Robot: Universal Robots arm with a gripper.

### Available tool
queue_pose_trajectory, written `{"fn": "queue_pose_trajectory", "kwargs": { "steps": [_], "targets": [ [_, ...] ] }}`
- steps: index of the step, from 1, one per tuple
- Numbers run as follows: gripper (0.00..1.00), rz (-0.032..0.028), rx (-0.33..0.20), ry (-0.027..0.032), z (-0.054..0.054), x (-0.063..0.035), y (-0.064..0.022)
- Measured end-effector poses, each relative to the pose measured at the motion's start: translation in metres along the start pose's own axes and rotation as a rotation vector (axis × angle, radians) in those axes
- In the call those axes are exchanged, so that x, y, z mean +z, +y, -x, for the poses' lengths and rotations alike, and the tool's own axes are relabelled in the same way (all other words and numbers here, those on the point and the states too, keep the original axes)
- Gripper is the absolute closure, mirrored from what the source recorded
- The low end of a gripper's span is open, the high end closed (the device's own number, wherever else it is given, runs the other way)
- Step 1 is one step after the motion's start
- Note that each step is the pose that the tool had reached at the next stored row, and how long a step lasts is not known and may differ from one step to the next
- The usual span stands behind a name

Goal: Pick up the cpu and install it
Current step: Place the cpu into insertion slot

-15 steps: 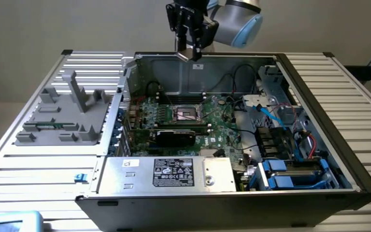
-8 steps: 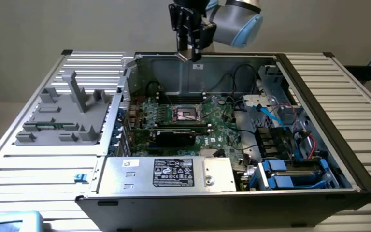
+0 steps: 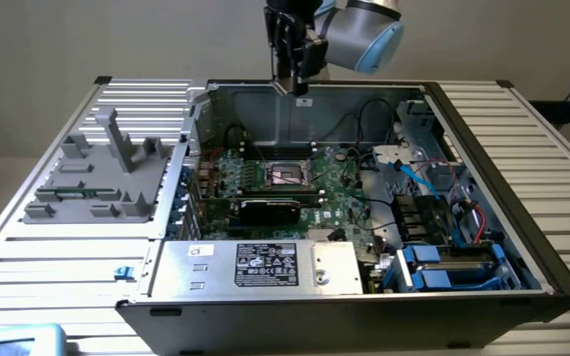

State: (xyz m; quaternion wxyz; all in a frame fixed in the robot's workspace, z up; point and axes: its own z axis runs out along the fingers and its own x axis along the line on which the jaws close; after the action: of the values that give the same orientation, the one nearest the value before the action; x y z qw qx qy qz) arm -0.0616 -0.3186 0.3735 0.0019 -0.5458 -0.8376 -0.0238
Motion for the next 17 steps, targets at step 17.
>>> {"fn": "queue_pose_trajectory", "kwargs": {
  "steps": [17],
  "targets": [
    [0.45, 0.0056, 0.184, -0.0068, 0.0001, 0.0023, -0.0001]
  ]
}}
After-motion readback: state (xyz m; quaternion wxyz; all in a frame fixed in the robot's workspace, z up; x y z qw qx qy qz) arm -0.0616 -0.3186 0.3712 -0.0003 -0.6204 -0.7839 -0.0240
